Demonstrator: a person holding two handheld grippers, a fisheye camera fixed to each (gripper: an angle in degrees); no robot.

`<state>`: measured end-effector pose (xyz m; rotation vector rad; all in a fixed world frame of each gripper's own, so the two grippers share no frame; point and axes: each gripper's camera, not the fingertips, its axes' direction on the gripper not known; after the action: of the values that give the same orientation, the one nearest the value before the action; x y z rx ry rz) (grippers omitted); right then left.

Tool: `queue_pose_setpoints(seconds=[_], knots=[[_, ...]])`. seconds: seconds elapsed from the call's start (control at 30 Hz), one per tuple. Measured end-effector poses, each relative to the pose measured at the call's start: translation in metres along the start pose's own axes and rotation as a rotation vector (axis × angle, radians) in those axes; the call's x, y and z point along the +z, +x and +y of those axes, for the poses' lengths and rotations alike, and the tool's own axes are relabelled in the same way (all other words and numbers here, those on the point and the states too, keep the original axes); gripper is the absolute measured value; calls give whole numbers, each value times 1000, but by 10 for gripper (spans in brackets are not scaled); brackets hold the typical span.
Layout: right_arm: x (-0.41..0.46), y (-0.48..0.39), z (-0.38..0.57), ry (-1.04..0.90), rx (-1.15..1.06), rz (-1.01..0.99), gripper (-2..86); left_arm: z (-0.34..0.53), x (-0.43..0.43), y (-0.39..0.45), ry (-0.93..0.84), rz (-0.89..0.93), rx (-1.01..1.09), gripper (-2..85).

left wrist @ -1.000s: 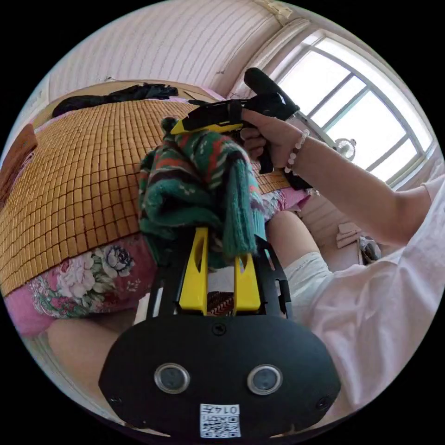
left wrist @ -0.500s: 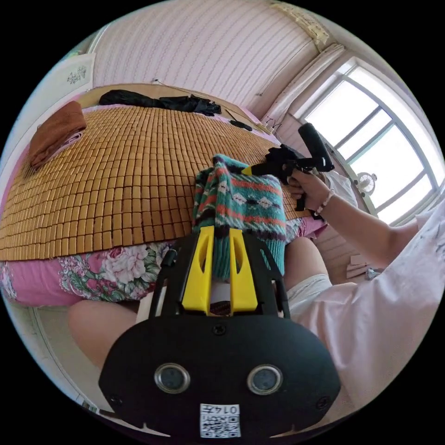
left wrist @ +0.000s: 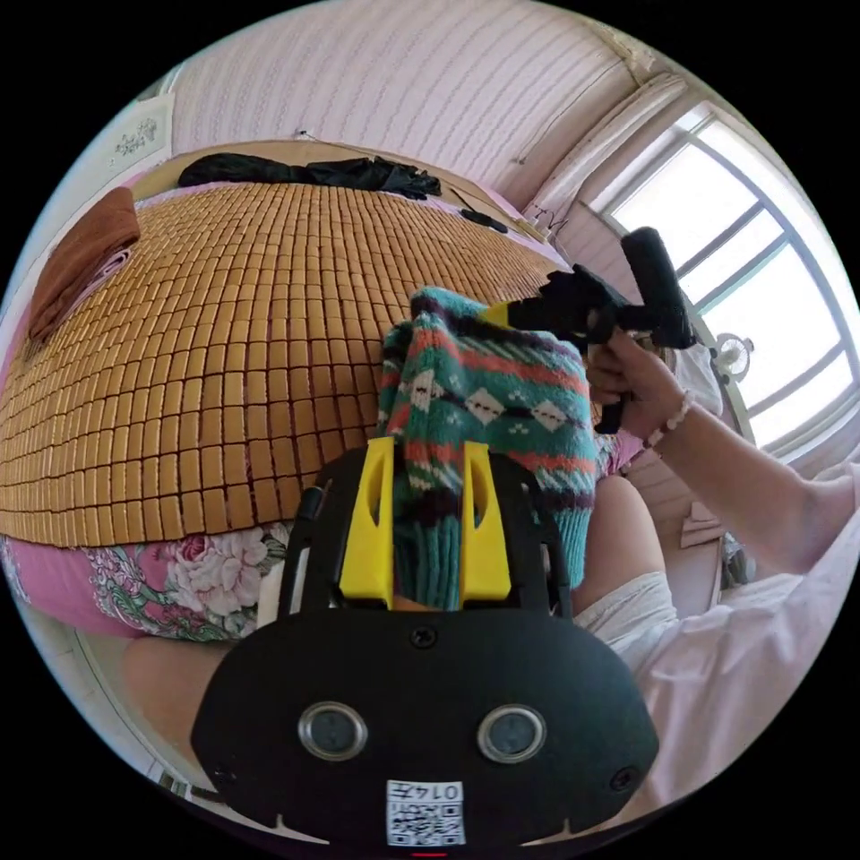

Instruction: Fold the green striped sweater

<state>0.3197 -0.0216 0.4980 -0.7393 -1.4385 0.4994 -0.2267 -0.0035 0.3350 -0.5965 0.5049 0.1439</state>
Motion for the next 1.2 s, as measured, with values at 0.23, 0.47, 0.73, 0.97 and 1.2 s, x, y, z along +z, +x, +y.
queue_pose_setpoints(seconds=[0.23, 0.47, 0.73, 0.97, 1.2], knots=[[-74, 67, 106, 133, 435, 71, 226, -40, 43, -43, -55, 143, 3, 193], [-45, 105, 140, 76, 571, -112, 244, -73, 94, -49, -209, 194, -1, 214], [-52, 124, 144, 96, 566, -221, 232, -92, 103, -46, -232, 193, 2, 208], [-61, 124, 145, 76, 569, -209, 229, -101, 108, -38, -208, 227, -10, 167], [-65, 119, 148, 61, 564, -211, 207, -103, 113, -36, -175, 207, -61, 172]])
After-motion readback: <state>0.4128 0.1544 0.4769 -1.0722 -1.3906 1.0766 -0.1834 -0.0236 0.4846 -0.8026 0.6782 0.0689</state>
